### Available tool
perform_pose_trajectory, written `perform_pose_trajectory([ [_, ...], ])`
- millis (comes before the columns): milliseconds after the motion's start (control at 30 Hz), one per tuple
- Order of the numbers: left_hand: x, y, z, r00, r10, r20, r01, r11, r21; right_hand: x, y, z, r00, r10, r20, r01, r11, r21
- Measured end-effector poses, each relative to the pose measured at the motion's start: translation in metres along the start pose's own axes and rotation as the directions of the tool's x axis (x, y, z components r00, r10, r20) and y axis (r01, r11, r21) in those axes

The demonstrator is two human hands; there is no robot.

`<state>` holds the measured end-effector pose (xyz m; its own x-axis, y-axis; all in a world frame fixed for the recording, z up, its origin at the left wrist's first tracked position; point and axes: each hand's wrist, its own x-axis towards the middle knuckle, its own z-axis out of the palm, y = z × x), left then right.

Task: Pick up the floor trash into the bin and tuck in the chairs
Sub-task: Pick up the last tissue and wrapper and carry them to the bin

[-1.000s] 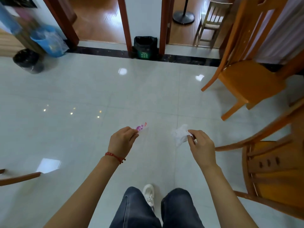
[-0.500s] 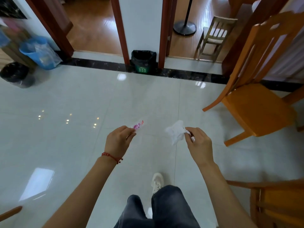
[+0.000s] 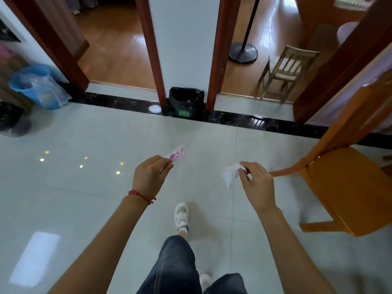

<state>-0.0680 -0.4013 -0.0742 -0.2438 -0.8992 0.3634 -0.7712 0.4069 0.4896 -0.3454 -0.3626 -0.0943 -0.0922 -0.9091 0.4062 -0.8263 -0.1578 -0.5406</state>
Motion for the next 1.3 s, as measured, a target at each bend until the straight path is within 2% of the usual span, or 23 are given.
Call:
perform_pose_trajectory([
  [133,0.08,-0.048,0.001,1.0,0.018,0.017,-0.018,1.0,-0.004,0.078,-0.007,0.041,0.999,0.038,-0.003,-0.038,0.999,0.028],
  [400,0.206,-0.114,0.008,0.998,0.041,0.047,-0.042,0.999,0.023,0.2,-0.01,0.102,1.0,0.012,0.009,-0.013,0.998,0.061],
  [733,0.357,-0.175,0.061,0.997,0.007,0.082,-0.01,0.999,0.031,0.375,0.037,0.179,0.999,-0.035,-0.006,0.035,0.997,0.075],
  [900,0.43,-0.197,0.086,0.996,0.011,0.089,-0.014,0.999,0.032,0.455,0.06,0.208,0.998,-0.033,0.049,0.029,0.996,0.086],
  [1133,0.504,-0.246,0.124,0.986,-0.065,0.153,0.067,0.998,-0.01,0.525,0.085,0.259,0.994,0.026,0.11,-0.036,0.995,0.09],
  [1300,0.548,-0.293,0.16,0.974,-0.05,0.223,0.065,0.996,-0.059,0.555,0.097,0.302,0.986,0.108,0.124,-0.114,0.993,0.042],
])
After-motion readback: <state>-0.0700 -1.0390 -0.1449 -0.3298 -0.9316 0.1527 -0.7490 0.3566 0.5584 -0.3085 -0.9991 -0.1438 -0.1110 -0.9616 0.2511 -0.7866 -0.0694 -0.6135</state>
